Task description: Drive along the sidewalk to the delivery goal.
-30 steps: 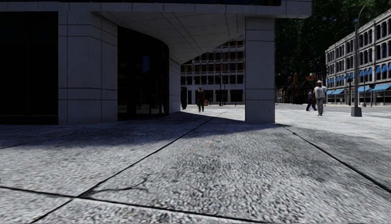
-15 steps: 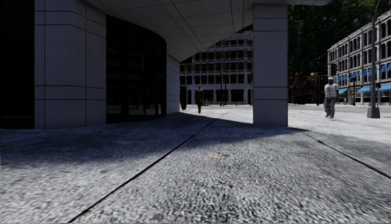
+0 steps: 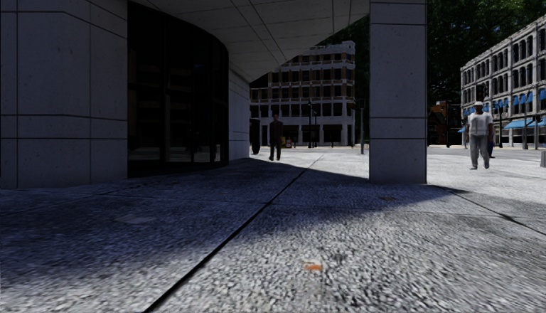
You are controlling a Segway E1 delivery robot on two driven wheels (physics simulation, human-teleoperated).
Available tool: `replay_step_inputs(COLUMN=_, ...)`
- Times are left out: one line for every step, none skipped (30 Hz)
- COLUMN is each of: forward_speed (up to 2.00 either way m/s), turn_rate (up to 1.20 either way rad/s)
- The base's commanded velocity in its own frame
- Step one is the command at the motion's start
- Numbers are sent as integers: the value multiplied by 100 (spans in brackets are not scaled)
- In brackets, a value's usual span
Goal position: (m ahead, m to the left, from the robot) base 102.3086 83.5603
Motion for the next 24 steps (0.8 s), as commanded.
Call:
replay_step_inputs(forward_speed=200, turn_rate=0)
replay_step_inputs(forward_speed=200, turn_rate=0)
replay_step_inputs(forward_speed=200, turn_rate=0)
replay_step_inputs(forward_speed=200, turn_rate=0)
replay_step_inputs(forward_speed=200, turn_rate=0)
replay_step_inputs(forward_speed=200, turn_rate=0)
replay_step_inputs(forward_speed=200, turn_rate=0)
replay_step_inputs(forward_speed=200, turn_rate=0)
replay_step_inputs(forward_speed=200, turn_rate=0)
replay_step_inputs(forward_speed=200, turn_rate=0)
replay_step_inputs(forward_speed=200, turn_rate=0)
replay_step_inputs(forward_speed=200, turn_rate=0)
replay_step_inputs(forward_speed=200, turn_rate=0)
replay_step_inputs(forward_speed=200, turn_rate=0)
replay_step_inputs(forward_speed=200, turn_rate=0)
replay_step_inputs(forward_speed=200, turn_rate=0)
replay_step_inputs(forward_speed=200, turn_rate=-9)
replay_step_inputs(forward_speed=200, turn_rate=-19)
replay_step_inputs(forward_speed=200, turn_rate=-27)
replay_step_inputs(forward_speed=200, turn_rate=-31)
replay_step_inputs(forward_speed=200, turn_rate=-31)
replay_step_inputs(forward_speed=200, turn_rate=-33)
replay_step_inputs(forward_speed=200, turn_rate=-33)
replay_step_inputs(forward_speed=200, turn_rate=-34)
